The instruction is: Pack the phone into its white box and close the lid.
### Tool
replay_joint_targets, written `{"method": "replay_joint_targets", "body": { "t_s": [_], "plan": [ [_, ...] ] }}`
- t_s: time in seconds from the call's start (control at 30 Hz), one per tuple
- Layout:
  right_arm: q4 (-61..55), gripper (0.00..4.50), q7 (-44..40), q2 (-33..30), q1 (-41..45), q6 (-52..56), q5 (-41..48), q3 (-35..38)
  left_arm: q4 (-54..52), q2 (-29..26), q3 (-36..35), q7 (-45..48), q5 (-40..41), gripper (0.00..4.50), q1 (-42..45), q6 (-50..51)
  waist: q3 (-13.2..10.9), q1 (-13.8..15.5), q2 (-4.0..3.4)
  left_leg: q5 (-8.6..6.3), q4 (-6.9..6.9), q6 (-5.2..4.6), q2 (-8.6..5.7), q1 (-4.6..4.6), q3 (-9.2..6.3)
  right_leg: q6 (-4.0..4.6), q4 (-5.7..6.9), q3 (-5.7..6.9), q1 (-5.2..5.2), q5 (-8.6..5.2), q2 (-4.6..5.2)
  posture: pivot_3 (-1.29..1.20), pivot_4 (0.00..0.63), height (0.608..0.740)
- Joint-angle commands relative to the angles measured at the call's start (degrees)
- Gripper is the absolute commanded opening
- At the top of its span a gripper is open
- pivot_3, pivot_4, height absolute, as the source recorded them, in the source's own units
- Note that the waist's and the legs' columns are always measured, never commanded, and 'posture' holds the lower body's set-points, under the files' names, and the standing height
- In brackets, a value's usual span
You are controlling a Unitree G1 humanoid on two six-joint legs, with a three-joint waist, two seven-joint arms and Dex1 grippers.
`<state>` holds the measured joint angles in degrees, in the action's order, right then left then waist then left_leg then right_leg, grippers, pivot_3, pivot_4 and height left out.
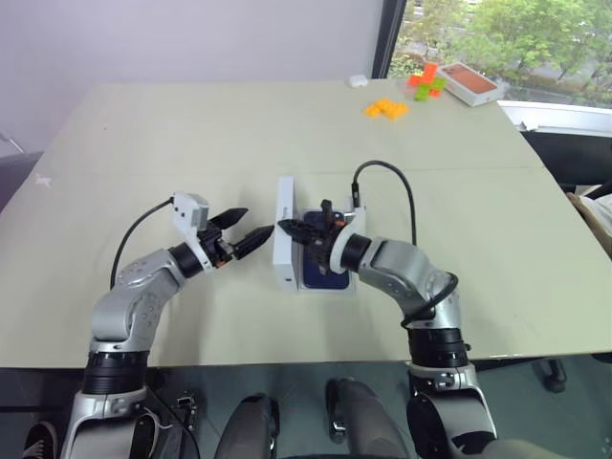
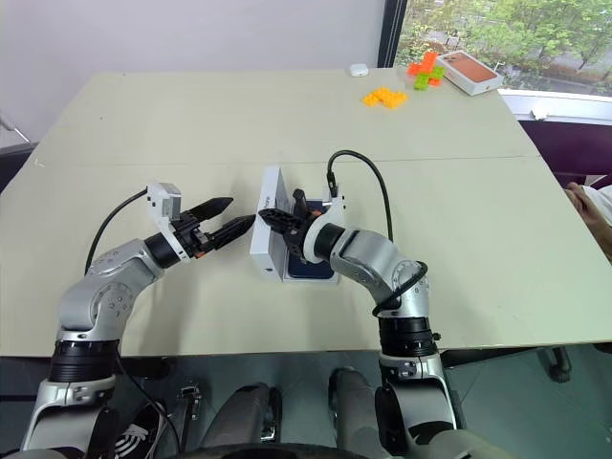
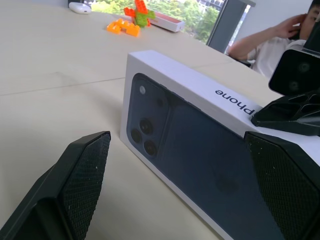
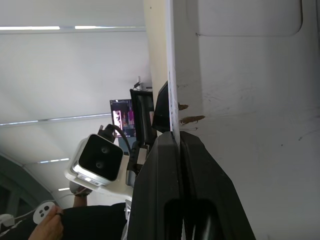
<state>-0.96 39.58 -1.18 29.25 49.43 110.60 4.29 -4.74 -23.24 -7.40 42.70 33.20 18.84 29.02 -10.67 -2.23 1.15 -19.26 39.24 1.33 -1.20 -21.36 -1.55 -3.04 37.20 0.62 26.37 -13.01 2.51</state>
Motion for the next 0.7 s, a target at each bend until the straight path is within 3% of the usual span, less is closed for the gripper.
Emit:
{"method": "replay_joint_targets", "body": {
  "t_s": [0.03, 0.2, 0.23, 0.3, 0.4, 0.63, 0.7],
  "plan": [
    [-1.9, 0.0, -0.9, -1.1, -0.9, -0.6, -0.7, -0.5, -0.9, 1.3, 1.4, -0.2, -0.1, 2.76, 0.3, -0.7, 0.0, 0.2, 0.01, 0.0, 0.01, 0.0, 0.0, -0.01, 0.0, 0.0, 0.0, 0.0, 0.0, 0.0, 0.0, 0.0, 0.15, 0.74],
    [-2.3, 0.0, -1.8, -2.0, -1.4, -1.0, -0.8, -0.9, -1.1, 3.1, 2.7, -1.1, -0.8, 0.28, 0.0, -1.1, 0.0, 0.2, 0.01, 0.0, 0.01, 0.0, 0.0, 0.0, 0.0, 0.0, 0.0, 0.0, -0.01, 0.0, 0.0, 0.0, 0.15, 0.74],
    [-2.3, 0.0, -1.9, -2.2, -1.5, -1.0, -0.8, -1.0, -0.9, 3.3, 2.8, -1.0, -0.7, 0.12, 0.1, -1.0, 0.0, 0.2, 0.01, 0.0, 0.02, 0.0, 0.0, 0.0, 0.0, 0.0, 0.01, 0.0, -0.01, 0.0, 0.0, 0.0, 0.15, 0.74],
    [-2.3, 0.0, -2.3, -2.6, -1.9, -0.9, -1.0, -1.3, -0.8, 3.5, 3.2, -1.2, -1.2, 0.12, 0.1, -1.3, 0.0, 0.2, 0.01, 0.0, 0.02, 0.0, 0.0, 0.01, 0.0, 0.0, 0.02, 0.0, -0.01, 0.0, 0.0, 0.0, 0.15, 0.74],
    [-2.4, 0.83, -2.7, -2.8, -2.4, -1.1, -0.6, -1.4, -0.3, 3.9, 3.7, -2.1, -2.5, 0.0, 0.4, -2.4, 0.0, 0.3, 0.01, 0.0, 0.02, -0.01, 0.0, 0.01, 0.0, 0.0, 0.02, 0.0, -0.01, 0.0, -0.01, 0.0, 0.15, 0.74],
    [-3.2, 4.33, -6.4, -6.9, -1.6, 1.3, -3.6, -2.3, 0.0, 4.8, 4.2, -2.2, -3.0, 0.0, 0.5, -2.7, 0.0, 0.3, 0.01, 0.0, 0.02, -0.01, -0.01, 0.0, 0.01, 0.0, 0.0, 0.0, -0.01, 0.0, -0.01, 0.0, 0.15, 0.74],
    [-3.4, 4.33, -10.4, -11.3, 0.1, 3.7, -5.9, -1.6, 0.2, 5.0, 4.7, -2.1, -3.4, 0.0, 0.6, -3.2, 0.0, 0.3, 0.01, 0.0, 0.03, -0.01, -0.01, -0.01, 0.01, 0.0, 0.0, 0.0, -0.01, 0.0, -0.01, 0.0, 0.15, 0.74]
  ]
}}
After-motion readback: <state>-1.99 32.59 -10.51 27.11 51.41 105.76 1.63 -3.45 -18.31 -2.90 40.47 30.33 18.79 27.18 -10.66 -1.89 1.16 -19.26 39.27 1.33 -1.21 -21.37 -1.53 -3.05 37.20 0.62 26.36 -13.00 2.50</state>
